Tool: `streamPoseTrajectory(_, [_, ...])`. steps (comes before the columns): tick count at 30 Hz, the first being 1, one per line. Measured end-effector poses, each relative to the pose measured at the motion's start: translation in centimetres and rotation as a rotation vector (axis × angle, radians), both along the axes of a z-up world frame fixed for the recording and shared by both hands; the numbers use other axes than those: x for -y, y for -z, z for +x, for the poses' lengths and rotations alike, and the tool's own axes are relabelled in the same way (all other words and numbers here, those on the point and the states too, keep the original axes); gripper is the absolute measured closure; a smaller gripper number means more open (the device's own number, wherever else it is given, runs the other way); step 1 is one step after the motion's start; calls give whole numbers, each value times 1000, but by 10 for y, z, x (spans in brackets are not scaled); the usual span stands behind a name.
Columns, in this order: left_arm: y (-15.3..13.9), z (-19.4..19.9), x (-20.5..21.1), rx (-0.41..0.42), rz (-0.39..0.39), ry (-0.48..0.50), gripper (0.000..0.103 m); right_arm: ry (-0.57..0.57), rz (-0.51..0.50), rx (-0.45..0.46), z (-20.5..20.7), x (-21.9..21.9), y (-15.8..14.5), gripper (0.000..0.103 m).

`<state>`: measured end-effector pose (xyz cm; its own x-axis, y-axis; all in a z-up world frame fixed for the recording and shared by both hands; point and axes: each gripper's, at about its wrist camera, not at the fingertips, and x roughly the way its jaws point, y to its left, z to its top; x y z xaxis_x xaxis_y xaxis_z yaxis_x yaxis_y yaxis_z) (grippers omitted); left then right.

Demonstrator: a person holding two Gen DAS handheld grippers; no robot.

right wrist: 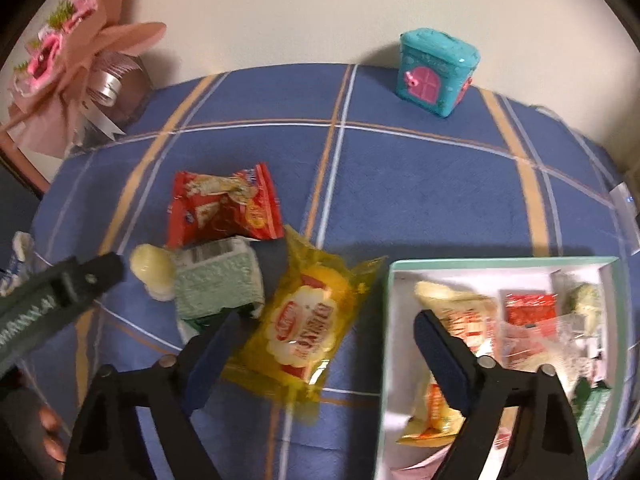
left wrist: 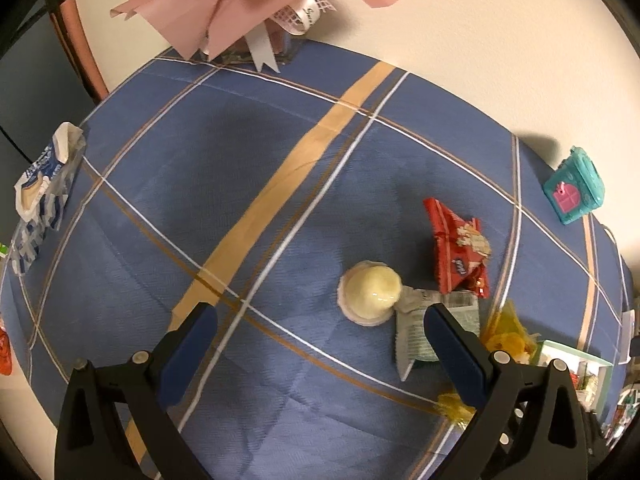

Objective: Organize snacks
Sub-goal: 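Grasp pale green biscuit packet with left tool while right tool grasps yellow bread bag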

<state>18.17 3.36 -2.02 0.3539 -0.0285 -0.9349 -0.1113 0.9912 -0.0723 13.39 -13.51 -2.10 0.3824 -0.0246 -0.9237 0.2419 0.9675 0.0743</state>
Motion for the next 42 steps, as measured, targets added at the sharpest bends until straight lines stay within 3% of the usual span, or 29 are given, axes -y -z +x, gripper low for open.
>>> streamPoseTrajectory(7, [10,-1,5,-15,-69,12,0,35,57,-24,-1,3,12,24])
streamPoseTrajectory(13, [15,0,6,-36,-93,-4,0,29,41,6,-2,1,-1,30])
streamPoseTrajectory(16, [14,1,4,-34,-104,-8,0,16,83,8,-4,1,-3,33])
streamPoseTrajectory(20, [14,0,5,-36,-107,-2,0,18,96,-36,-2,0,12,41])
streamPoseTrajectory(30, [19,4,24,-47,-131,41,0,32,147,-35,-5,3,25,59])
streamPoseTrajectory(42, [39,20,66,-69,-121,122,0,27,188,-41,-10,17,27,60])
